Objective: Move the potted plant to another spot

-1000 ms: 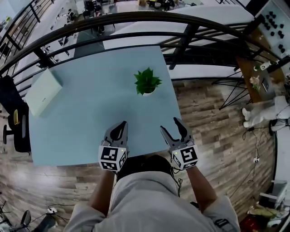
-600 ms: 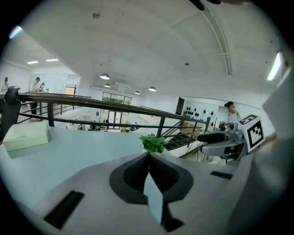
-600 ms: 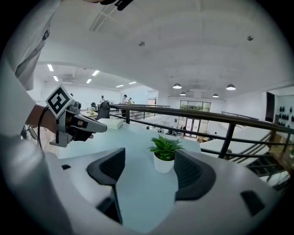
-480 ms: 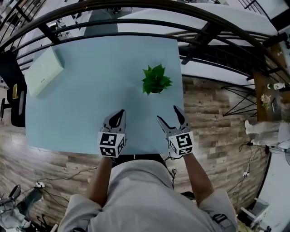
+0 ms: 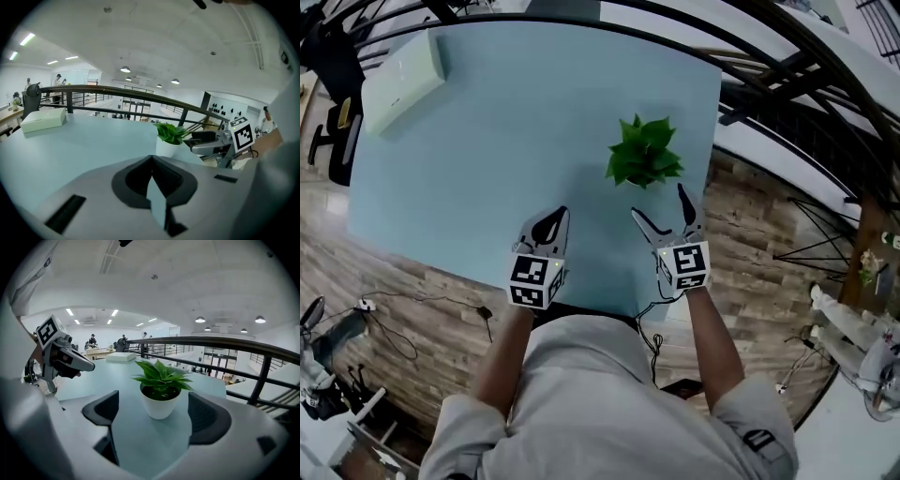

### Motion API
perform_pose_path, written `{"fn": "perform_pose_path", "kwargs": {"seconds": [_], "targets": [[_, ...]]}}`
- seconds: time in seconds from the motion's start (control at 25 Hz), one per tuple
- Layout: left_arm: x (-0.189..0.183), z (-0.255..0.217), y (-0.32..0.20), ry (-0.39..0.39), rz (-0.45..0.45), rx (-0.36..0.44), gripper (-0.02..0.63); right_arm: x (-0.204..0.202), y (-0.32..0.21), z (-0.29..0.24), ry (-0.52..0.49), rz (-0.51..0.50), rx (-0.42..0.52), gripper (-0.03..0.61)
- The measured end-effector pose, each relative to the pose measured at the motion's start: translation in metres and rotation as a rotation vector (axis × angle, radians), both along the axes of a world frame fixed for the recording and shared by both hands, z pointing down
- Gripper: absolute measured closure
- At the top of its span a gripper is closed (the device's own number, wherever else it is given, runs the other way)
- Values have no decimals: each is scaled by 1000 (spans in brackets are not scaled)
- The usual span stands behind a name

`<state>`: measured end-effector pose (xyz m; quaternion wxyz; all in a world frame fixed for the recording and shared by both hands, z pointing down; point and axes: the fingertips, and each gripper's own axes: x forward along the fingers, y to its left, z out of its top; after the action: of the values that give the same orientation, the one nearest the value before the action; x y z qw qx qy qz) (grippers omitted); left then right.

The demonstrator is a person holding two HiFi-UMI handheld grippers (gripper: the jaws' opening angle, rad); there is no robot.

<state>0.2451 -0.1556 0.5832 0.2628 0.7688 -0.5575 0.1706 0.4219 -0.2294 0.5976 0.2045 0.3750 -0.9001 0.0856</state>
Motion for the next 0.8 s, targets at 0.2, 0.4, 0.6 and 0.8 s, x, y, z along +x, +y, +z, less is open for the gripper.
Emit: {"fn": "perform_pose_path", "kwargs": {"seconds": [0.2,0.4,0.6,0.8], "targets": [[4,23,3,-10,-51,-45,601,-5,-23,20,14,-49,3,97],[3,37,5,-30,-70,-74,601,-18,-39,34,12,-91,9,69],[-4,40,10,-43,-101,-87,601,-31,-57,46,12,-113,6,57],[-21,41,24,-55,-146,-105,601,-45,-67,50,-4,-119,0,46]]}}
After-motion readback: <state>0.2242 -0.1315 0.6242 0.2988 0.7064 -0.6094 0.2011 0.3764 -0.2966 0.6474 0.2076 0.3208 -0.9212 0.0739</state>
